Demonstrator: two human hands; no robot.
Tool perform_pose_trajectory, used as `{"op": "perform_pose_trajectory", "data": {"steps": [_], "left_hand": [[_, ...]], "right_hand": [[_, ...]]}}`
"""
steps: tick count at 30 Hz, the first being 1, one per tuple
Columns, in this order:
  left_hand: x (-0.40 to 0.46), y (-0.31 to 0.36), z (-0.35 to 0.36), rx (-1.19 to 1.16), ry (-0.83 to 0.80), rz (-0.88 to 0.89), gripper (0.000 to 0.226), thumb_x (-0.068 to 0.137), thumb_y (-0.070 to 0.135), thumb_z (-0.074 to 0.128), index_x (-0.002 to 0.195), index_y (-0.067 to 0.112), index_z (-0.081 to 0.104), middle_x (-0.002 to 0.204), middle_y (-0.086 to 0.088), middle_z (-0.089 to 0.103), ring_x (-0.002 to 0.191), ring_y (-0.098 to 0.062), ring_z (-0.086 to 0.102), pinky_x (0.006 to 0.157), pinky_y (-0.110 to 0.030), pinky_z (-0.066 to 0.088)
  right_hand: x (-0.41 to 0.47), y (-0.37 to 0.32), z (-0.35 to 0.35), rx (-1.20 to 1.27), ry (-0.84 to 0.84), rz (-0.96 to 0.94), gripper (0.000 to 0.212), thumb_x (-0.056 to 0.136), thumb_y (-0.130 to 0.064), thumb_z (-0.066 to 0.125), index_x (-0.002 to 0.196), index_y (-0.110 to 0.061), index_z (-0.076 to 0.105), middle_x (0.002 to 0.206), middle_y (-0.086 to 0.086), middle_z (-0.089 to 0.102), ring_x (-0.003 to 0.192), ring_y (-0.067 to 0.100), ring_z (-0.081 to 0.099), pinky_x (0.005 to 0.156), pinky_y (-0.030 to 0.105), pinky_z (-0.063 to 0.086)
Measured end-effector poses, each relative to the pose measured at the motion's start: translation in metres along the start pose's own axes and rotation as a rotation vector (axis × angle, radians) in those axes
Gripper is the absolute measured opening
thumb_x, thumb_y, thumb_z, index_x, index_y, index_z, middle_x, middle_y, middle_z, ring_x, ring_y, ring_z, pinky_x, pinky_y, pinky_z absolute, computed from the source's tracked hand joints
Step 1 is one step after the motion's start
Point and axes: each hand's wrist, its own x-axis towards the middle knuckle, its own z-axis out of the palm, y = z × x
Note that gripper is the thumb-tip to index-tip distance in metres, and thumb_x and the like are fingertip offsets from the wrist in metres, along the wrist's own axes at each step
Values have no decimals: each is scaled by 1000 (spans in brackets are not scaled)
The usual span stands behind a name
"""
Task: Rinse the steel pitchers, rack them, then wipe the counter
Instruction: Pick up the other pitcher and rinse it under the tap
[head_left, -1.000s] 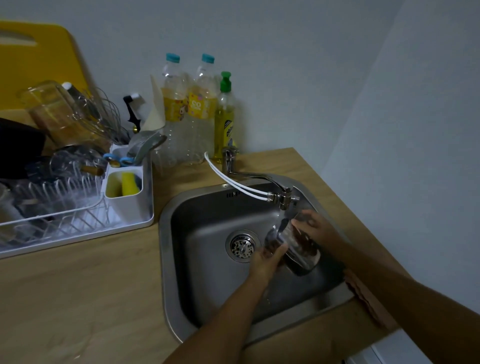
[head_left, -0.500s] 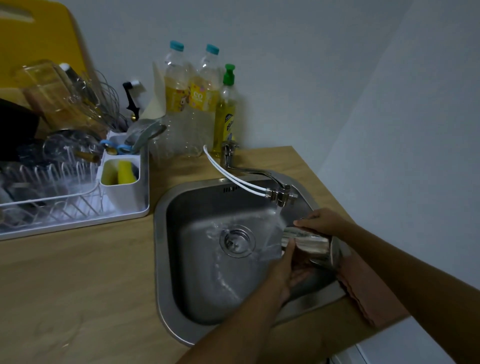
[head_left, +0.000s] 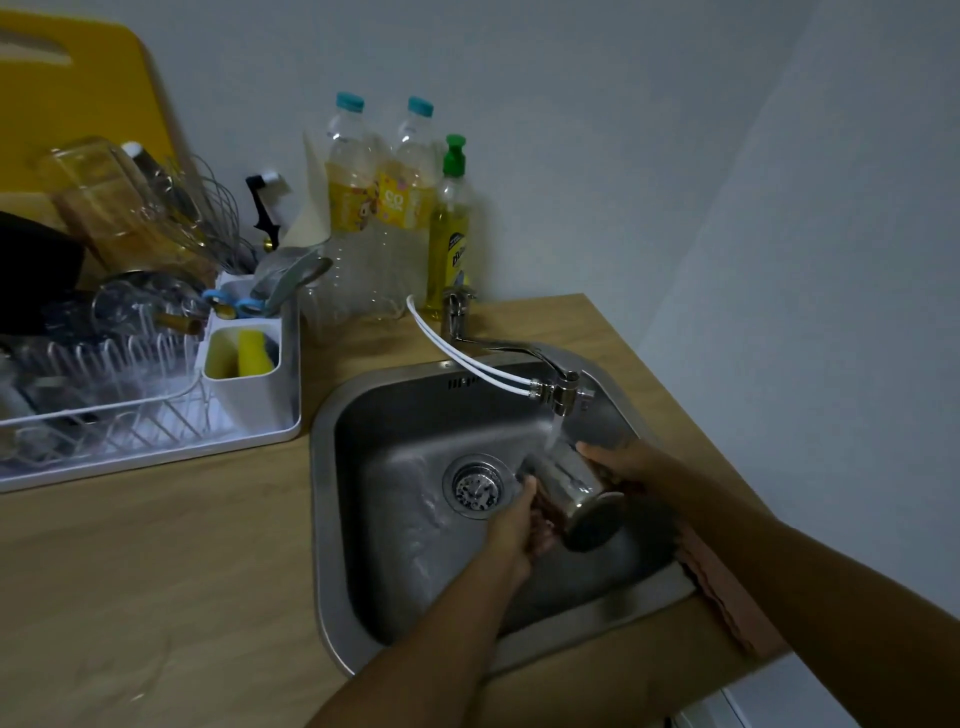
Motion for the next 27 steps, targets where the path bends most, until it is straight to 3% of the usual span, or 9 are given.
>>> {"op": "perform_pose_trajectory", "data": {"steps": [3,6,11,14,17,19,20,23,27], "left_hand": [[6,18,-13,69,64,6,26,90,34,58,86,8,59,83,-9,60,72,-19,56,60,-27,49],[10,32,-20,115,93,13,28,91,34,57,99,7,58,83,-8,58,73,-18,53,63,-26,44],[3,51,-15,175,97,48,39,91,31,58,117,3,55,89,-11,62,75,-20,58,63,-27,50],[9,56,-13,321,139,124,37,87,30,63,115,7,57,106,-15,64,80,-24,63,61,-30,55],[15,58,-11,567,166,245,22,79,36,69,90,17,68,105,-14,70,95,-30,67,86,-40,56],[15,58,-8,709,122,342,19,69,40,71,77,22,73,92,-10,73,92,-29,69,90,-42,55],[12,57,-5,771,86,395,21,71,39,69,83,22,75,90,-7,73,88,-26,69,89,-41,55],[7,53,-3,898,-8,553,29,83,33,60,107,22,72,101,-5,71,92,-21,67,91,-43,53],[3,49,-13,919,-107,536,36,94,14,46,129,18,56,134,-8,54,122,-23,51,108,-44,40]], "right_hand": [[0,-1,16,158,-35,49,44,90,-47,53,69,-8,51,68,10,54,58,16,52,51,23,40],[5,4,29,367,-73,90,39,88,-45,58,81,-6,57,72,10,56,60,15,54,43,20,43],[11,14,46,732,-78,154,25,88,-29,62,91,-4,63,72,10,65,65,16,59,50,23,47],[-2,18,49,891,-185,214,31,94,-39,49,97,-10,58,84,11,58,68,18,57,40,18,46],[-7,30,53,951,-396,180,58,92,-62,29,109,-14,56,102,15,60,93,25,60,60,27,50],[-6,37,56,1022,-447,180,68,88,-68,30,117,-11,54,120,19,57,103,30,57,71,34,48],[-7,39,58,1067,-444,173,67,87,-67,35,122,-12,51,127,19,54,106,31,56,73,36,48],[-10,43,57,1207,-401,109,49,91,-46,44,126,-12,49,128,19,52,109,33,55,75,40,52],[-11,52,49,1159,-396,-159,37,84,-10,51,119,0,56,118,21,58,107,31,58,87,39,51]]}}
